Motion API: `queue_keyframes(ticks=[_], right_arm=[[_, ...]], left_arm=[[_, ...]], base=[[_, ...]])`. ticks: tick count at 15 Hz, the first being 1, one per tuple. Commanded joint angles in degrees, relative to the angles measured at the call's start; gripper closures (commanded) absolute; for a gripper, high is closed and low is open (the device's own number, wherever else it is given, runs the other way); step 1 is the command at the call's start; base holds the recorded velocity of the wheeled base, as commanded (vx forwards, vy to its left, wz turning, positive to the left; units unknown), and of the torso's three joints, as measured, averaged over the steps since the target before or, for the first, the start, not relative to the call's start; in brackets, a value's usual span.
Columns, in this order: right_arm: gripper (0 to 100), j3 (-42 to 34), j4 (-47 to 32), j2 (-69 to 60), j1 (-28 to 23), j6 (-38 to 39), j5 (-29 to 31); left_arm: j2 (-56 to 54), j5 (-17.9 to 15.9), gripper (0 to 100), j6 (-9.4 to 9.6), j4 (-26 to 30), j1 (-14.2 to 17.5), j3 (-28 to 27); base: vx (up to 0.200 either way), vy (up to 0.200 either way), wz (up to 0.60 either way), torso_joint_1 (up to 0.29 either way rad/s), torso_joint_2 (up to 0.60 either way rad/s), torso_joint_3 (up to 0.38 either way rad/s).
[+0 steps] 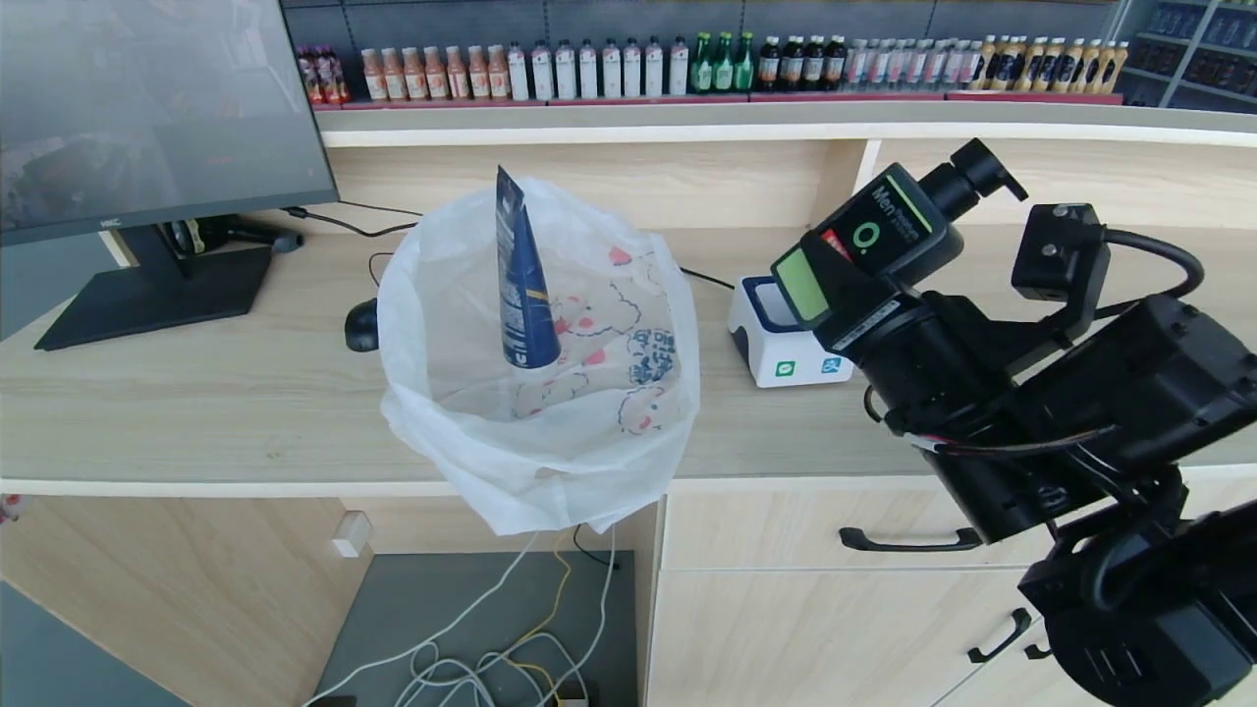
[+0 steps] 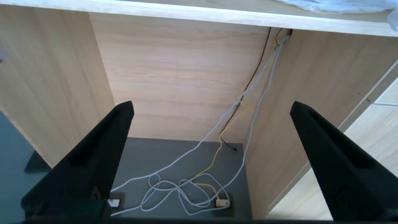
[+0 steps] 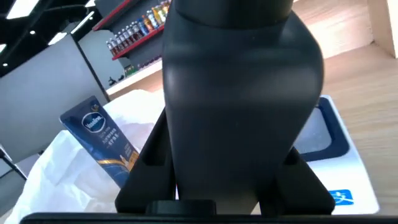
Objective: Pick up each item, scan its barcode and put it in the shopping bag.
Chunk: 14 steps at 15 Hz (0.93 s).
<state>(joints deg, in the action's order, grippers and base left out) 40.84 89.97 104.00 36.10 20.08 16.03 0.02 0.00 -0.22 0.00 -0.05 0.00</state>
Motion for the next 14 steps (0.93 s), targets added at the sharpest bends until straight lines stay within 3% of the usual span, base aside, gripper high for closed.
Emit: queue_keyframes(ticks=[1, 4, 5, 7, 14], right_arm=[[100, 5.9, 0.0, 5.5, 0.2, 3.0, -0.6], [100, 14.9, -8.7, 6.5, 0.2, 8.2, -1.2], [100, 21.1, -15.8, 6.0, 0.0, 11.0, -0.8], [100, 26.7, -22.6, 5.9, -0.9, 13.7, -0.7], [100, 31.5, -49.4, 0.5, -5.9, 29.4, -0.7]], left_arm=[[0.0, 0.0, 0, -0.04, 0.0, 0.0, 0.0], [0.0, 0.0, 0, 0.04, 0.0, 0.0, 0.0], [0.0, 0.0, 0, -0.04, 0.0, 0.0, 0.0], [0.0, 0.0, 0, -0.04, 0.0, 0.0, 0.0], [0.0, 0.0, 0, -0.04, 0.0, 0.0, 0.0]], base=[[0.0, 0.0, 0.0, 0.0, 0.0, 0.0], [0.0, 0.0, 0.0, 0.0, 0.0, 0.0], [0.0, 0.0, 0.0, 0.0, 0.0, 0.0], [0.0, 0.0, 0.0, 0.0, 0.0, 0.0], [0.0, 0.0, 0.0, 0.0, 0.0, 0.0]])
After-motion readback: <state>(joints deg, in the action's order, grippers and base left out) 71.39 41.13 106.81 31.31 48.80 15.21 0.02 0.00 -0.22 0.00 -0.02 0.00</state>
